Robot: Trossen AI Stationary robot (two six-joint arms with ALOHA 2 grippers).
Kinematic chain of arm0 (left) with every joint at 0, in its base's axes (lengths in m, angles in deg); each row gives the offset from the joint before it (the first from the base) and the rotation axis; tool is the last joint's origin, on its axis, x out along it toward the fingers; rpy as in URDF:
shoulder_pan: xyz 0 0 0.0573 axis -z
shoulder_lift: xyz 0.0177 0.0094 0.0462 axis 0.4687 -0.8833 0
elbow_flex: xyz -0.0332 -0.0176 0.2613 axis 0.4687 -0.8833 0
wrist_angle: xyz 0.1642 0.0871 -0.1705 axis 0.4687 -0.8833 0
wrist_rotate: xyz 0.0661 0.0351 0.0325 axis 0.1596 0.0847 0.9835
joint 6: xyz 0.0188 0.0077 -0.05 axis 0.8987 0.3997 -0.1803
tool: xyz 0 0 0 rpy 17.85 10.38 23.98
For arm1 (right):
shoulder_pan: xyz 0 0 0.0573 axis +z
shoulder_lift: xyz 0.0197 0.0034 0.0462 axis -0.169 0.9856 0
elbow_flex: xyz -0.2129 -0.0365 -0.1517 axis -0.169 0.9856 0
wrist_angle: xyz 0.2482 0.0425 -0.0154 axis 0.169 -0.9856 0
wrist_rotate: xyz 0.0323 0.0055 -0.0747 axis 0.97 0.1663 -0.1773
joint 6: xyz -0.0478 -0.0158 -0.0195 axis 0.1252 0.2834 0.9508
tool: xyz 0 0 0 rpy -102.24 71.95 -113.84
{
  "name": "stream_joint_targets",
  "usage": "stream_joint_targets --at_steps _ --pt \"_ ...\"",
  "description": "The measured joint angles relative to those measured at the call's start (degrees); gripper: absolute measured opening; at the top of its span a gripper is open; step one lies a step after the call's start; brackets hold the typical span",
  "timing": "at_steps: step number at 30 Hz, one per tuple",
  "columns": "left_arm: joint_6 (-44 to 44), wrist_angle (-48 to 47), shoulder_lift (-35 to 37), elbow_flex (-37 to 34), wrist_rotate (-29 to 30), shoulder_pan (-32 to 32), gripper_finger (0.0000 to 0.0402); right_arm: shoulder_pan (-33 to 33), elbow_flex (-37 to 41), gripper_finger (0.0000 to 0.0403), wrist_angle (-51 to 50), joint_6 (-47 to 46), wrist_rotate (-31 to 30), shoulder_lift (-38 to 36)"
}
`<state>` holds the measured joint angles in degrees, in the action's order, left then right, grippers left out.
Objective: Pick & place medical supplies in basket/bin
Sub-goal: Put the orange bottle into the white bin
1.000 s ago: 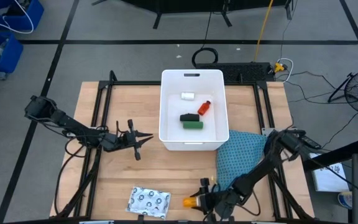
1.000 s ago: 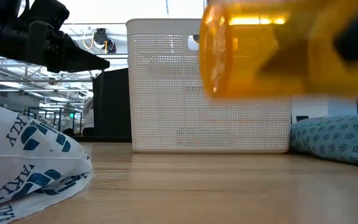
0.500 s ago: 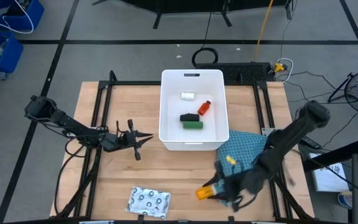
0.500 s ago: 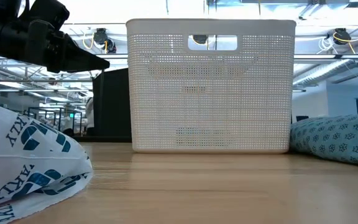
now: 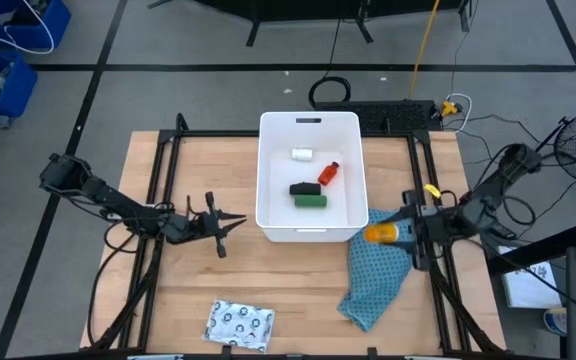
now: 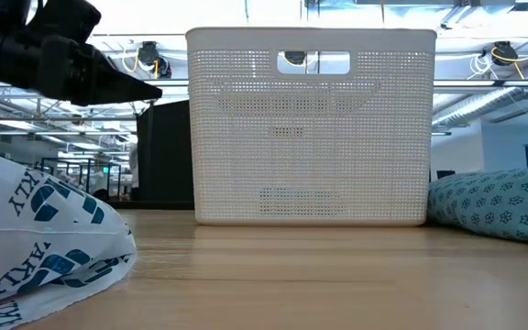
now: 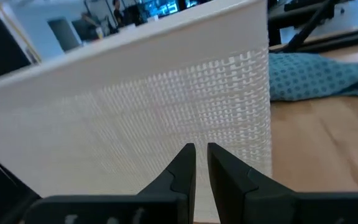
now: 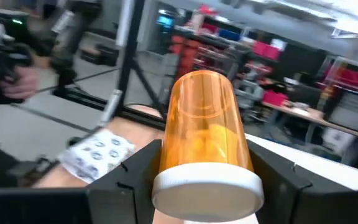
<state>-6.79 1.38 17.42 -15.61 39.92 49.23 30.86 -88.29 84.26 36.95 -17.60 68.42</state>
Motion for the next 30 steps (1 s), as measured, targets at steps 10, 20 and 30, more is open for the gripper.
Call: stream_joint_targets --at_steps 10,20,30 --pt "6.2 0.6 0.0 0.0 0.0 -0.1 0.0047 -0.5 14.0 0.0186 12.1 4.4 -0.4 -10.6" --pt "5.9 -0.2 0.0 0.0 0.0 -0.1 0.0047 -0.5 23.2 0.0186 19.2 5.9 -0.8 -18.4" --pt "5.9 -0.6 0.0 0.0 0.1 -1.3 0.0047 -3.2 14.8 0.0185 26.7 24.2 -12.8 -18.7"
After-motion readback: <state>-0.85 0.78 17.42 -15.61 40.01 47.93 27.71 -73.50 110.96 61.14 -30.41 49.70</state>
